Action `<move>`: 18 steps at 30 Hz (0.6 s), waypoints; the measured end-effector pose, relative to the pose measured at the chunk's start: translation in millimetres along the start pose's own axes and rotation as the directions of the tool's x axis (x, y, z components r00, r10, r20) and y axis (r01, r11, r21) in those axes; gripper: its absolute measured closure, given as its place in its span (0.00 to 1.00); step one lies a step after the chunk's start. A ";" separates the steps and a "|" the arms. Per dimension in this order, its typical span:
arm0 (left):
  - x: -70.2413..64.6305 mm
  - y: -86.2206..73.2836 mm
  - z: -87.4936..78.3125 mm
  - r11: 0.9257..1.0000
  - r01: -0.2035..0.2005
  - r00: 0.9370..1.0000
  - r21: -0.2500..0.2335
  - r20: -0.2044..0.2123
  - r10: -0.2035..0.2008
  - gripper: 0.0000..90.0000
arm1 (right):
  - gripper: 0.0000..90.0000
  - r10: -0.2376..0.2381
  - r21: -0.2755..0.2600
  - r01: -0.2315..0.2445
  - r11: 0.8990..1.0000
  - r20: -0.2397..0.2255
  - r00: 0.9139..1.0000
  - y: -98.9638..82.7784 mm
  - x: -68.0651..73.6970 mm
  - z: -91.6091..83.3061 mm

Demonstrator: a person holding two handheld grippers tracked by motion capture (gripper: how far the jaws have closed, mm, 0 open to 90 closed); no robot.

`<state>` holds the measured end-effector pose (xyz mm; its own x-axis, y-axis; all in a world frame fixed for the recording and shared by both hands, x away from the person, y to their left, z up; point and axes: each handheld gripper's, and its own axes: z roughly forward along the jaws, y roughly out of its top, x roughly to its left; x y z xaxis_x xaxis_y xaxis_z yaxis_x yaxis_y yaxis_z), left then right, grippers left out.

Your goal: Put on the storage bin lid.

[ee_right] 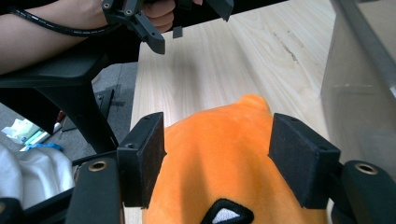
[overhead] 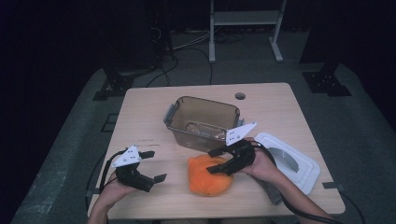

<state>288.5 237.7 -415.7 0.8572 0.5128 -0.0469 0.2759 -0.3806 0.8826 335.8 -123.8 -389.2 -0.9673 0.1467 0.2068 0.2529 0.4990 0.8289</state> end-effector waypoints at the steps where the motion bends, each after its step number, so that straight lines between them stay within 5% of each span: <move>1: 0.0 0.0 0.0 1.000 0.000 1.000 0.000 0.000 0.000 0.03 | 0.41 0.003 0.008 -0.003 1.000 -0.009 1.000 -0.8 -0.4 3.1; 18: 0.3 -0.3 0.6 1.000 0.004 1.000 -0.001 0.004 -0.004 0.03 | 0.50 0.009 0.047 -0.010 0.999 0.031 0.999 -13.6 1.1 20.8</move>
<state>288.9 237.5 -416.3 0.8580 0.5109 -0.0527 0.2793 -0.3779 0.8827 331.7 -112.7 -411.0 -0.9641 0.1770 0.1981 0.2632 0.5370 0.8015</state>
